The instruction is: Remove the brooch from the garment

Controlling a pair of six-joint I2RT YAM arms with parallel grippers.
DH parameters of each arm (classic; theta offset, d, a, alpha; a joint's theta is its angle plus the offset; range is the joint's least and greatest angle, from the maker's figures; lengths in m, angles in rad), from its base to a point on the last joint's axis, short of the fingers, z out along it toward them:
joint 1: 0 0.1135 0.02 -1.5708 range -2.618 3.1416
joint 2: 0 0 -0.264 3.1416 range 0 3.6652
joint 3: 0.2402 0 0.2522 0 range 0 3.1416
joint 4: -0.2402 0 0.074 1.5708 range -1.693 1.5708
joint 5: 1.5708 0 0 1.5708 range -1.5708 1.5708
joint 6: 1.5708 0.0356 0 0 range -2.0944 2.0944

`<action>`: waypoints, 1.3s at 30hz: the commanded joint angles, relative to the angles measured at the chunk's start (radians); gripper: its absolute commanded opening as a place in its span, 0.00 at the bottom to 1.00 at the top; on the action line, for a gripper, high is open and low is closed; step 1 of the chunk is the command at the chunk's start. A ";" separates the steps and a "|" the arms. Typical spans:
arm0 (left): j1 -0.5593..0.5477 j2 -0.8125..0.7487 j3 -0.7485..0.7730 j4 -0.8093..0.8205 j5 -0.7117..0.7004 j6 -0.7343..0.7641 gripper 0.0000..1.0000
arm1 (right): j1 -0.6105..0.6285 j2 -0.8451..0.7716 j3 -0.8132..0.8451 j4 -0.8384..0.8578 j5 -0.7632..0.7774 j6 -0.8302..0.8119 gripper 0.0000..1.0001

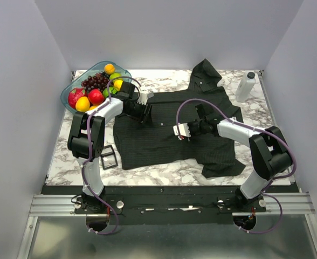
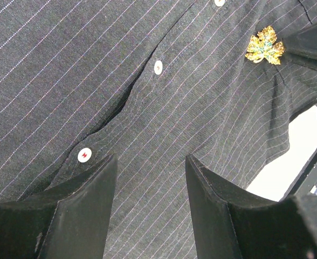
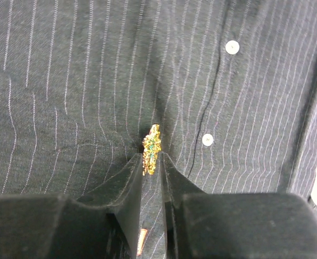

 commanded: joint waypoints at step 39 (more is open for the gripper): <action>0.004 0.041 0.024 0.009 0.054 -0.020 0.61 | 0.016 0.159 0.257 -0.170 0.191 0.646 0.08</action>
